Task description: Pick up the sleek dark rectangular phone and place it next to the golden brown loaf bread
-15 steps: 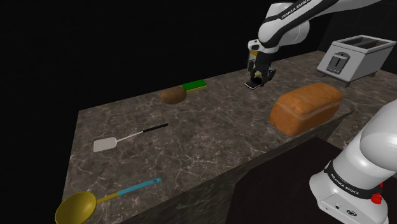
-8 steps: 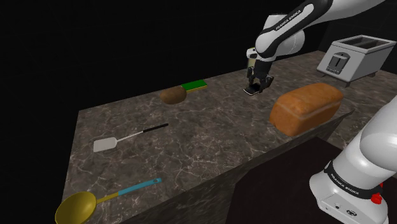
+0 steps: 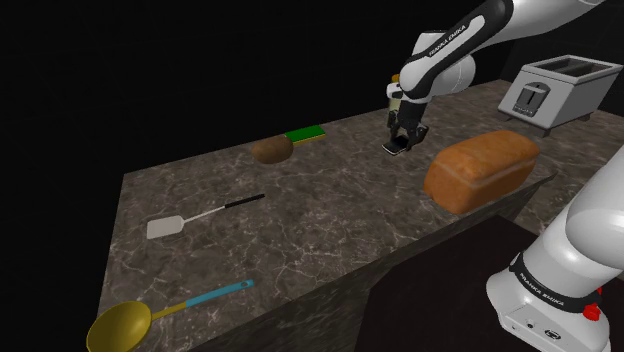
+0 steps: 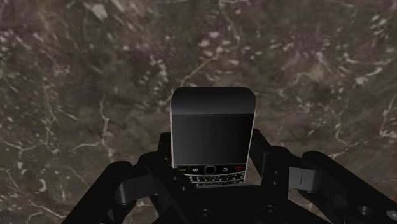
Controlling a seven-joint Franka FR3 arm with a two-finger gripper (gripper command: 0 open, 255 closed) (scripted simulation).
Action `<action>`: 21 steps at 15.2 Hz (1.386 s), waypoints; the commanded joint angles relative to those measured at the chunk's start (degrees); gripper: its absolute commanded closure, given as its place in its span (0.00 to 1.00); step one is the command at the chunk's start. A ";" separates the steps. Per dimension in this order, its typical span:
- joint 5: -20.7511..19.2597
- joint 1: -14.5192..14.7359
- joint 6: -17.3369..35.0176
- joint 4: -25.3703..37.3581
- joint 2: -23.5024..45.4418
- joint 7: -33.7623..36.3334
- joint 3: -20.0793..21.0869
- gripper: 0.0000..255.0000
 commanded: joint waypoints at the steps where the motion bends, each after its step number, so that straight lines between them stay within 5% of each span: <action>1: 0.01 0.01 0.02 0.01 0.01 0.01 0.01 1.00; 3: 0.01 0.01 0.02 0.01 0.01 0.01 0.01 1.00; 4: 0.01 0.01 0.02 0.00 0.01 0.01 0.01 0.00; 9: 0.01 0.00 0.02 0.00 0.01 0.00 0.00 0.00; 13: -2.47 -0.19 -7.41 2.03 -5.62 1.77 -0.07 0.00; 21: -2.47 -0.21 -7.41 2.03 -5.62 1.77 -0.04 0.00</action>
